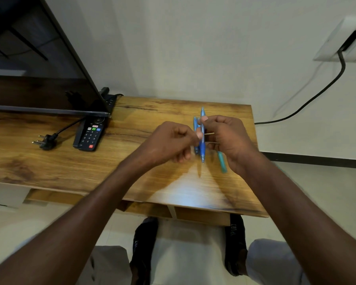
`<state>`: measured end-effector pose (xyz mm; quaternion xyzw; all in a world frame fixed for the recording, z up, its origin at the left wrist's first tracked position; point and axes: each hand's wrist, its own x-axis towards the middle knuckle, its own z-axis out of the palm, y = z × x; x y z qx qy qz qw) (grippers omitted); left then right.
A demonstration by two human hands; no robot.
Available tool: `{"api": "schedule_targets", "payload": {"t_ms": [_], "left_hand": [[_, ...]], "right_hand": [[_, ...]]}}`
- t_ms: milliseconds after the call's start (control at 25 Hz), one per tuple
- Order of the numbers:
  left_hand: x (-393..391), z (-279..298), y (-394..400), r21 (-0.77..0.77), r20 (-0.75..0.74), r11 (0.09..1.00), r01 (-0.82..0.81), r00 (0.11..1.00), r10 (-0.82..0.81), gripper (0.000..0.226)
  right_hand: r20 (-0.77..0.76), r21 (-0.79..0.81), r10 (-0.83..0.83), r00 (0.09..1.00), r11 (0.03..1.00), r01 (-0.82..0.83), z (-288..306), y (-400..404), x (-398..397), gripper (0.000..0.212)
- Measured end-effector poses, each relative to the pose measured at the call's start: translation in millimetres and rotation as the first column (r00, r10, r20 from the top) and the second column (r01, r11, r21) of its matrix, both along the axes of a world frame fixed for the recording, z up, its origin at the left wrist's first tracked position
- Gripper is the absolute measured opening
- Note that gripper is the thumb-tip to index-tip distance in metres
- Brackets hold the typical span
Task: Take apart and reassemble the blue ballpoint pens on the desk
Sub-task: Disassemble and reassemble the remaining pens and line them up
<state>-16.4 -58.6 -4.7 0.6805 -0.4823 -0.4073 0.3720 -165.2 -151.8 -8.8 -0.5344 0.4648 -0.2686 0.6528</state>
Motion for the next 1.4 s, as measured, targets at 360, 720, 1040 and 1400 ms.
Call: {"api": "schedule_targets", "payload": {"t_ms": [360,720,1040,1400], "left_hand": [[10,-16,-9,-0.059,-0.437,0.943,-0.328,0.858,0.271,0.036],[3,-15,-21,0.045,-0.642,0.899,-0.435,0.677,0.359,0.016],[20,-14,-17,0.16,-0.655,0.88,-0.448,0.619,0.434,0.017],[29,-34,-3,0.06,0.545,0.955,-0.289,0.811,0.211,0.016]], "right_hand": [[0.146,0.151,0.088,0.985,0.982,-0.11,-3,4,6,0.019],[0.12,0.173,0.164,0.979,0.968,-0.183,6,7,-2,0.014],[0.032,0.152,0.22,0.975,0.963,-0.222,8,12,-2,0.011],[-0.111,0.088,0.207,0.972,0.976,-0.198,4,13,-1,0.012]]}}
